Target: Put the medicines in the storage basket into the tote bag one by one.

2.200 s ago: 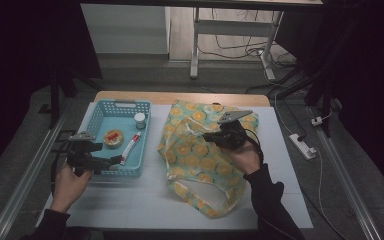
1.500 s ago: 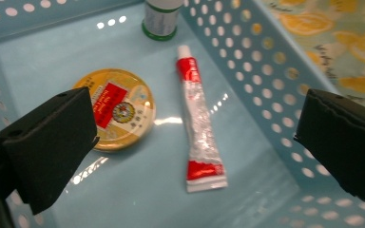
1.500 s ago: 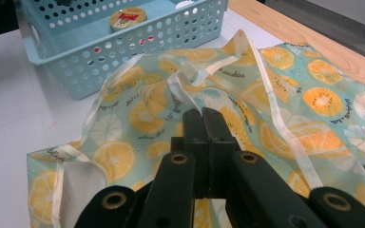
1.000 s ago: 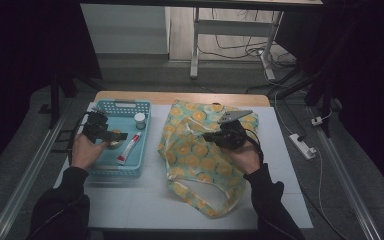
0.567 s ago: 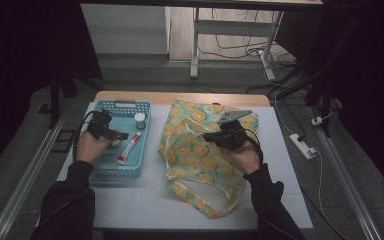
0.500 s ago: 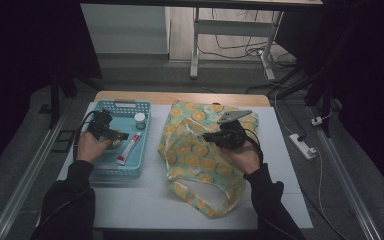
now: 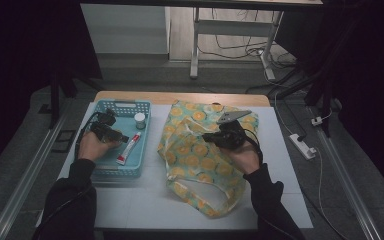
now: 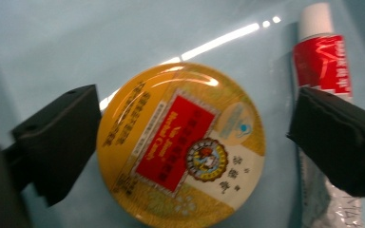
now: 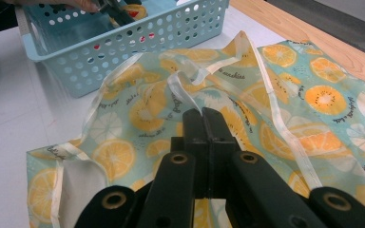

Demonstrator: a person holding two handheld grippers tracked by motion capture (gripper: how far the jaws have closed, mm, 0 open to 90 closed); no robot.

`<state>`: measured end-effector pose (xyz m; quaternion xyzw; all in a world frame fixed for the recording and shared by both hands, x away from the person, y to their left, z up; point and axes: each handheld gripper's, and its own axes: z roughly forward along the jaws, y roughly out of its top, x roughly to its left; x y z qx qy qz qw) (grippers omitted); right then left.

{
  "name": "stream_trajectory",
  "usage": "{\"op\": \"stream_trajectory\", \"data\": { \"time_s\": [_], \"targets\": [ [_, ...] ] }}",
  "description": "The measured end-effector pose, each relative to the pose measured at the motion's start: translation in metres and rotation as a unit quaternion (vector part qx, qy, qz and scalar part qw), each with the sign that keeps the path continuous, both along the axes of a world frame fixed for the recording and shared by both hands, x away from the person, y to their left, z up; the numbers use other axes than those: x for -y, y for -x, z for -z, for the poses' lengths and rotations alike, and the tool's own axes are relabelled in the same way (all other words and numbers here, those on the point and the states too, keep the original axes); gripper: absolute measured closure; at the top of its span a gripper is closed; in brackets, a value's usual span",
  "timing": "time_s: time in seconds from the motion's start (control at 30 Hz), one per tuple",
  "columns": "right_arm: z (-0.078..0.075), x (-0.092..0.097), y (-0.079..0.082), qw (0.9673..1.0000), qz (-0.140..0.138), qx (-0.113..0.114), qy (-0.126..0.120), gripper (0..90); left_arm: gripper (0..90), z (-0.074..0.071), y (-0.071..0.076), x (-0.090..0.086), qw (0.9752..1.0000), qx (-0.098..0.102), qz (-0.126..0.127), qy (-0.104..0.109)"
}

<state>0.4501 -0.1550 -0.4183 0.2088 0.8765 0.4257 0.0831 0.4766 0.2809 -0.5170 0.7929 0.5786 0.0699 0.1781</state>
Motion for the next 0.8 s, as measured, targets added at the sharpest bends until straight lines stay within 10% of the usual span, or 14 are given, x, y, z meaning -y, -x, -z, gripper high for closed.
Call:
{"op": "stream_trajectory", "data": {
  "time_s": [0.4,0.8],
  "targets": [
    [0.0,0.0,0.0,1.0,0.0,0.0,0.001,89.9,20.3,-0.001,0.001,0.002,0.9995,-0.022,-0.013,-0.017],
    [0.0,0.0,0.0,1.0,0.001,0.003,-0.004,89.9,20.4,-0.023,0.014,-0.002,0.9994,0.023,-0.001,0.025]
  ]
}}
